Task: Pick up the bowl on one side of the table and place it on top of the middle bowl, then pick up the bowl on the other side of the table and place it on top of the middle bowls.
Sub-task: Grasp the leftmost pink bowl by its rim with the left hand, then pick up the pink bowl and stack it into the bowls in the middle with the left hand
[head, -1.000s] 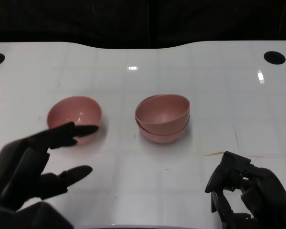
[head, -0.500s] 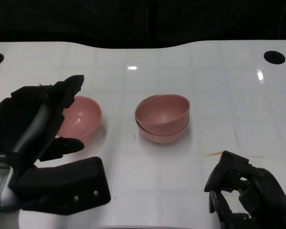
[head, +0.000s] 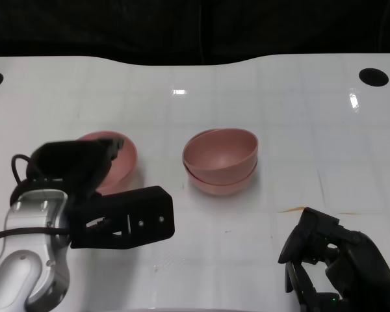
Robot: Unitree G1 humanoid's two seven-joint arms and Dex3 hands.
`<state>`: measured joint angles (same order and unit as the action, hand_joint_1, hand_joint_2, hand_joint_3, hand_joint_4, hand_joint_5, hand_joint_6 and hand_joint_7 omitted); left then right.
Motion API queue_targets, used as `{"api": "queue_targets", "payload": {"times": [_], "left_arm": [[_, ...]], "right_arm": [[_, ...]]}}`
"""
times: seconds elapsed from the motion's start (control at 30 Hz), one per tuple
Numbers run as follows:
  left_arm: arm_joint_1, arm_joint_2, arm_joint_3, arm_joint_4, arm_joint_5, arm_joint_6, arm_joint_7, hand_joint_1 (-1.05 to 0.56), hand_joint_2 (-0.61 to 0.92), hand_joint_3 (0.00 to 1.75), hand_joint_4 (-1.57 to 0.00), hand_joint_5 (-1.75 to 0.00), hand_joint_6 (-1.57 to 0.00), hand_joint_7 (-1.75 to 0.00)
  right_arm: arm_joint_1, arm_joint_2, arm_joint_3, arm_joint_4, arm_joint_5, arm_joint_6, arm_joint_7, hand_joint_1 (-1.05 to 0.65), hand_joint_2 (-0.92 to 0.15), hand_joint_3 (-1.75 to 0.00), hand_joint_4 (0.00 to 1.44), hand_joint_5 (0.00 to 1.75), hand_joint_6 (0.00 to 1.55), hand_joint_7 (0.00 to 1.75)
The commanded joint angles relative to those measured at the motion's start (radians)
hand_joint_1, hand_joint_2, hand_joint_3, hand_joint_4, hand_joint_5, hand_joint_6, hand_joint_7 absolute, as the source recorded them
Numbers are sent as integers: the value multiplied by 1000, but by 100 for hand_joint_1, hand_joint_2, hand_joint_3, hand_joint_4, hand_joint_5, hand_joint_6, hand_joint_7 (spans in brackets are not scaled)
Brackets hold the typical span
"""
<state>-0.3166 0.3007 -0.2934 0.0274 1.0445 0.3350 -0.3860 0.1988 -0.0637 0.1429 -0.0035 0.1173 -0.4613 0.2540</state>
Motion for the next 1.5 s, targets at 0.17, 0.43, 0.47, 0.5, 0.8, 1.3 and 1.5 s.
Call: {"api": "queue_targets", "payload": {"times": [0.17,0.43,0.47,0.5,0.8,1.3,1.5], "left_arm": [[-97,-10,-38,283,-62,-41,169,-56,92,8,-58,-10,-42,-4],[-182,-11,-73,566,-145,-177,411,-36,92,15,-71,-136,-90,-8],[-191,-9,-77,594,-154,-197,435,-35,92,15,-76,-143,-100,-10],[-199,-6,-83,623,-162,-221,464,-35,92,16,-78,-145,-103,-11],[-239,29,-131,712,-186,-318,573,-38,92,28,-77,-175,-116,-20],[-214,101,-117,359,-155,-310,621,-30,92,14,-88,-175,-70,-126],[-230,78,-75,248,-257,-351,548,-26,90,14,-87,-175,-74,-134]], "right_arm": [[7,6,-3,-26,-4,16,-4,-24,-39,-138,84,175,69,169],[9,12,-5,-26,-3,16,-2,-24,-39,-137,84,175,69,168],[9,13,-5,-26,-2,15,-1,-24,-39,-137,83,175,69,168],[9,12,-5,-26,-2,15,0,-24,-39,-137,83,175,69,168],[10,13,-7,-31,-1,27,-1,-23,-39,-137,82,175,70,165],[5,16,-15,-15,-1,15,5,-23,-40,-136,82,175,71,163],[6,14,-17,-24,3,32,8,-22,-40,-137,81,175,71,162]]}}
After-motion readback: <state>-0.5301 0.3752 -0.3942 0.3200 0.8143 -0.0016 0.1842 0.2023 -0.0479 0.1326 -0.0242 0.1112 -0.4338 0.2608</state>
